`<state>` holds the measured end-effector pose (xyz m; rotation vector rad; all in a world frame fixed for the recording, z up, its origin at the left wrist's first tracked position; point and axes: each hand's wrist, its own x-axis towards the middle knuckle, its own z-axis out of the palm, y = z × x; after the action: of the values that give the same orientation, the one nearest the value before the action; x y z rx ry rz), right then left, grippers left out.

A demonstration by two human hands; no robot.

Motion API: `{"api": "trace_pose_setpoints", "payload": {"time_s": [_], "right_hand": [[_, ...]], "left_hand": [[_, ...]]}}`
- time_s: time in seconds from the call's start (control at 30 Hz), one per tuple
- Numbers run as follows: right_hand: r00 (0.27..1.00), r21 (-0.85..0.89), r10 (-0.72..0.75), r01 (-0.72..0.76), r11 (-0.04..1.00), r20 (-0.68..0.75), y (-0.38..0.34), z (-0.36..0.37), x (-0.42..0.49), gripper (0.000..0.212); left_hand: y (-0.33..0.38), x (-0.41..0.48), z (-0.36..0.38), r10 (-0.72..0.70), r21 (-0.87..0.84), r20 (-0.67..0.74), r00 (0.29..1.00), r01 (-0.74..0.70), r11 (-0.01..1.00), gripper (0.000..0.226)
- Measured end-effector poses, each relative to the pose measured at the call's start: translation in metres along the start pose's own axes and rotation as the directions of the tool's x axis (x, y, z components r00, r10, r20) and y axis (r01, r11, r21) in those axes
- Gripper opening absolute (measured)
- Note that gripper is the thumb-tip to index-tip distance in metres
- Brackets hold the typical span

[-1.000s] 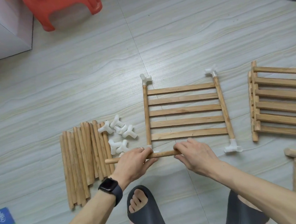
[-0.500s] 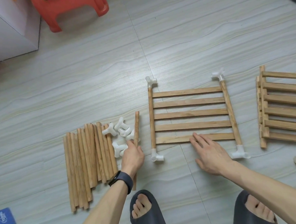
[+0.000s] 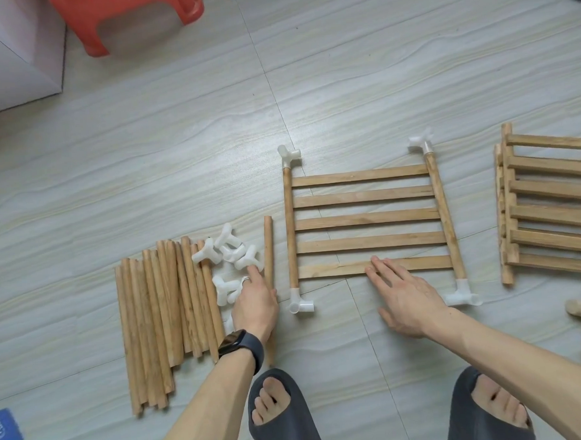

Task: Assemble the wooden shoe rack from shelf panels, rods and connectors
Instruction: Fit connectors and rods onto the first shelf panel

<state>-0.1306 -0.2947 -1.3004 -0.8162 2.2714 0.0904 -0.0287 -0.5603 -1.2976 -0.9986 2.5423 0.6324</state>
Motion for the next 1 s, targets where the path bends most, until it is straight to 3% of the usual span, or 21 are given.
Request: {"api": "trace_pose_setpoints", "payload": {"time_s": [0.17, 0.27, 0.37, 0.47, 0.6, 0.73, 0.87, 1.0], "right_hand": [[0.999, -0.001, 0.014, -0.014, 1.0, 0.029, -0.004, -0.005, 0.0, 0.084], [0.999, 0.006, 0.015, -0.015, 1.0, 0.028, -0.003, -0.007, 0.0, 0.084], [1.0, 0.036, 0.009, -0.009, 0.999, -0.01, 0.0, -0.009, 0.001, 0.077], [0.999, 0.079, 0.009, -0.005, 0.997, -0.046, 0.004, -0.011, 0.002, 0.07], [0.999, 0.071, 0.008, -0.005, 0.997, -0.04, 0.002, -0.006, 0.0, 0.074], [0.999, 0.079, 0.016, -0.013, 0.997, -0.033, -0.001, -0.006, -0.001, 0.077], [0.999, 0.074, 0.009, -0.007, 0.997, -0.031, 0.001, -0.006, -0.001, 0.078], [0.999, 0.077, 0.007, -0.005, 0.997, -0.032, 0.002, -0.004, -0.001, 0.079]], "left_hand": [[0.0, -0.001, 0.0, 0.055, 0.102, -0.05, 0.997, -0.049, 0.994, 0.039], [0.014, -0.002, -0.002, 0.092, 0.026, -0.078, 0.993, -0.091, 0.996, 0.037], [0.028, -0.01, -0.001, 0.201, -0.025, 0.047, 0.979, -0.2, 0.98, 0.05], [0.033, -0.018, 0.004, 0.354, 0.125, 0.225, 0.908, -0.387, 0.914, 0.055], [0.022, -0.02, 0.015, 0.451, 0.326, 0.327, 0.83, -0.547, 0.771, 0.03], [0.012, -0.015, 0.022, 0.458, 0.351, 0.28, 0.843, -0.534, 0.769, 0.043], [0.005, -0.014, 0.025, 0.419, 0.3, 0.305, 0.856, -0.503, 0.81, 0.033], [0.001, -0.02, 0.029, 0.404, 0.173, 0.239, 0.883, -0.448, 0.877, 0.031]]}}
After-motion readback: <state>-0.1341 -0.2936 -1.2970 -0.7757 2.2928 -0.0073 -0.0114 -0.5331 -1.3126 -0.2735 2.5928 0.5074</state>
